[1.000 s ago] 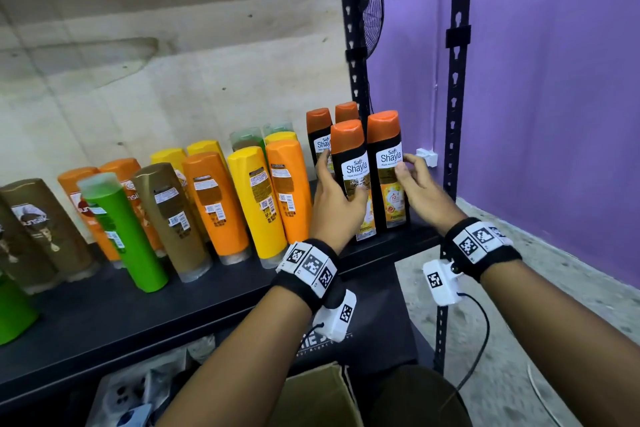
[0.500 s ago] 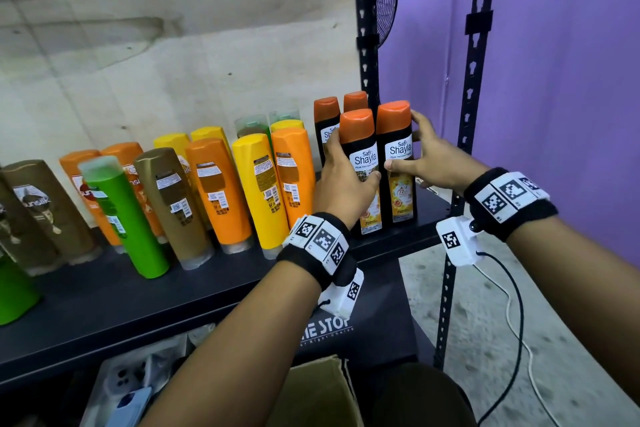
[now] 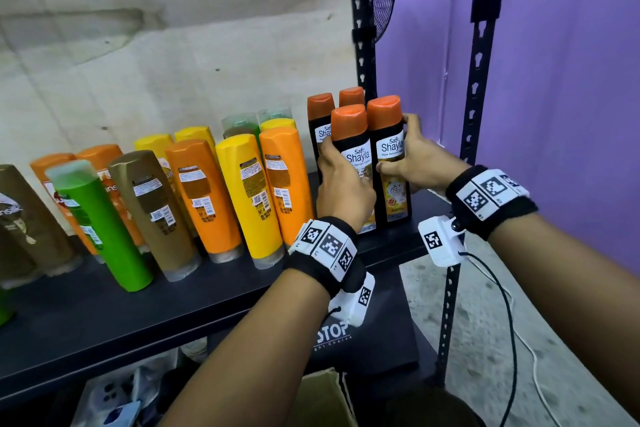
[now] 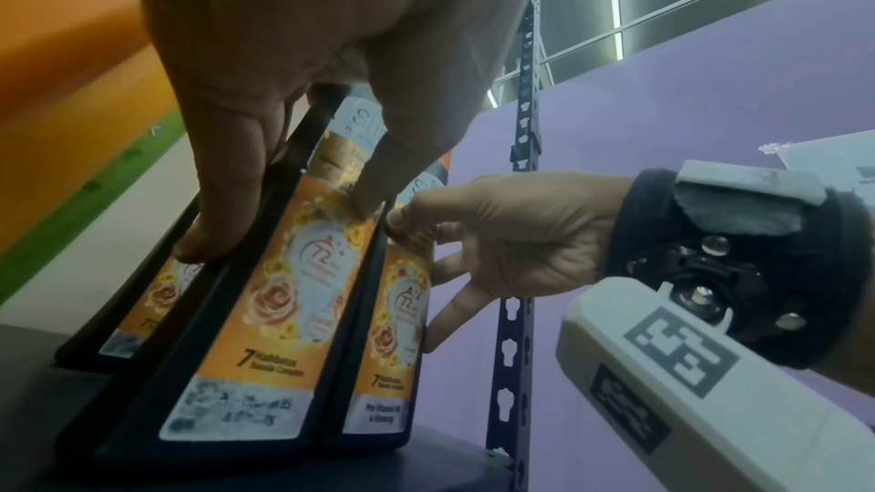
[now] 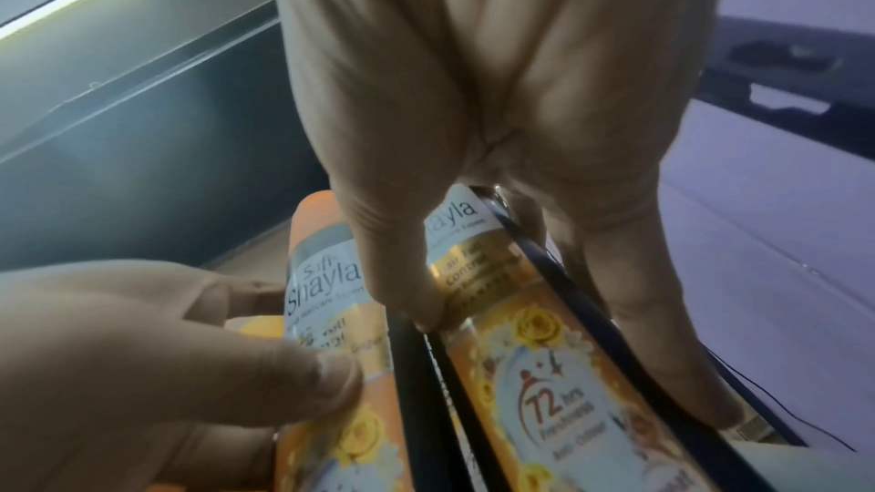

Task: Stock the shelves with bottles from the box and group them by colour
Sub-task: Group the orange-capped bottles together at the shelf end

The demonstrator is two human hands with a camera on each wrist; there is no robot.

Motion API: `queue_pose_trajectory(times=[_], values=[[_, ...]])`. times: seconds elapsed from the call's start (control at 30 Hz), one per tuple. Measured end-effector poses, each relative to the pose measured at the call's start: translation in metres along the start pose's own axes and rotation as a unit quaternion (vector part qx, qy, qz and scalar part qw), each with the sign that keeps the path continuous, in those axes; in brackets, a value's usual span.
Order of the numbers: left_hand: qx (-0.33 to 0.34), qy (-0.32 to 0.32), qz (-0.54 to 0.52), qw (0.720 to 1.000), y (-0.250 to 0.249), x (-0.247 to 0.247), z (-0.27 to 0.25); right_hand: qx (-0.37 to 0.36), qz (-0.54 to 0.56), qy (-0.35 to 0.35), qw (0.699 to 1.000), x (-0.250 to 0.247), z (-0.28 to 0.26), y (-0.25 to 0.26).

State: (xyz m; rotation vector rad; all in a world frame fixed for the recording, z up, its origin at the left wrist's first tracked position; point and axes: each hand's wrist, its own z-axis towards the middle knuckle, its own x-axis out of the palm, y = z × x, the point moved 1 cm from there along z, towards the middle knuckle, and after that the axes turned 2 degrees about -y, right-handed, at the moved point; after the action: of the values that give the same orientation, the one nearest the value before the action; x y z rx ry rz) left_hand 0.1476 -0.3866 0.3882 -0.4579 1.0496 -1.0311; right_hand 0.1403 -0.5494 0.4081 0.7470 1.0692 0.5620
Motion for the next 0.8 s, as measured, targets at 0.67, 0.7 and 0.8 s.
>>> queue_pose_trajectory(times=[0.67,0.7,0.8], values=[[-0.101,-0.007,-0.078,0.992,0.011,0.021,0.064,0.014,-0.007,-0.023,1.0,0.035,0.078,-0.007],[-0.102,-0.008,-0.077,0.992,0.011,0.022,0.065,0.013,-0.005,-0.024,1.0,0.035,0.08,-0.007],[-0.114,-0.008,-0.067,0.991,0.01,0.024,0.069,0.008,0.003,-0.026,1.0,0.037,0.083,-0.008]])
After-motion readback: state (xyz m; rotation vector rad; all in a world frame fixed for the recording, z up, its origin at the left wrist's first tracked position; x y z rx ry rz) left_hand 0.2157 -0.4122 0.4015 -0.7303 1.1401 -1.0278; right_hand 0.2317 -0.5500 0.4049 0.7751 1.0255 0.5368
